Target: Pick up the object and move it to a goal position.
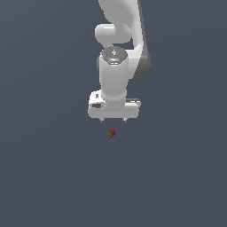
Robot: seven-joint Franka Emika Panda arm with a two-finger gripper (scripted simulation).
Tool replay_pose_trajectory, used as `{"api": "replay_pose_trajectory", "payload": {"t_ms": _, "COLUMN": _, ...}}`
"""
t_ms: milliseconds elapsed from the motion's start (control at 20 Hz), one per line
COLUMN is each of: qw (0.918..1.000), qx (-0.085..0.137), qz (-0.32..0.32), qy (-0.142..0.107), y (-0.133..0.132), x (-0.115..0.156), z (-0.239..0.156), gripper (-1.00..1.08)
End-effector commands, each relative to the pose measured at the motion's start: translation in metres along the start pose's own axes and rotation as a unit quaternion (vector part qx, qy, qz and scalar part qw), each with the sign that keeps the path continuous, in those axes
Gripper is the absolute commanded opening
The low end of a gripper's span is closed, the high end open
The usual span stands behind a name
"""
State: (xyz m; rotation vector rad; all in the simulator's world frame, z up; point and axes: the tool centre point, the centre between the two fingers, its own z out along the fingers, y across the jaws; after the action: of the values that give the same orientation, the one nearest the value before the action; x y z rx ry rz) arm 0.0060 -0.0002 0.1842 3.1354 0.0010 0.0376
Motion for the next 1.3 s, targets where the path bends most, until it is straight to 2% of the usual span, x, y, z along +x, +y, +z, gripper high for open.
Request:
{"api": "replay_pose_trajectory", "payload": {"t_ms": 0, "qw": 1.0, "qx": 0.0, "qz": 0.0, "qy": 0.0, "y": 0.0, "x": 0.0, "z": 0.0, "gripper": 1.0}}
{"api": "replay_pose_trajectory", "payload": {"t_ms": 350, "qw": 0.9997, "qx": 0.001, "qz": 0.023, "qy": -0.001, "y": 0.0, "x": -0.001, "z": 0.005, "gripper": 1.0}}
{"api": "replay_pose_trajectory", "payload": {"t_ms": 750, "qw": 0.9957, "qx": 0.004, "qz": 0.093, "qy": -0.003, "y": 0.0, "x": -0.003, "z": 0.018, "gripper": 1.0}}
{"api": "replay_pose_trajectory", "payload": {"t_ms": 1000, "qw": 0.9872, "qx": 0.006, "qz": 0.159, "qy": -0.006, "y": 0.0, "x": -0.005, "z": 0.031, "gripper": 1.0}}
{"api": "replay_pose_trajectory", "payload": {"t_ms": 1250, "qw": 0.9729, "qx": 0.007, "qz": 0.231, "qy": -0.009, "y": 0.0, "x": -0.008, "z": 0.045, "gripper": 1.0}}
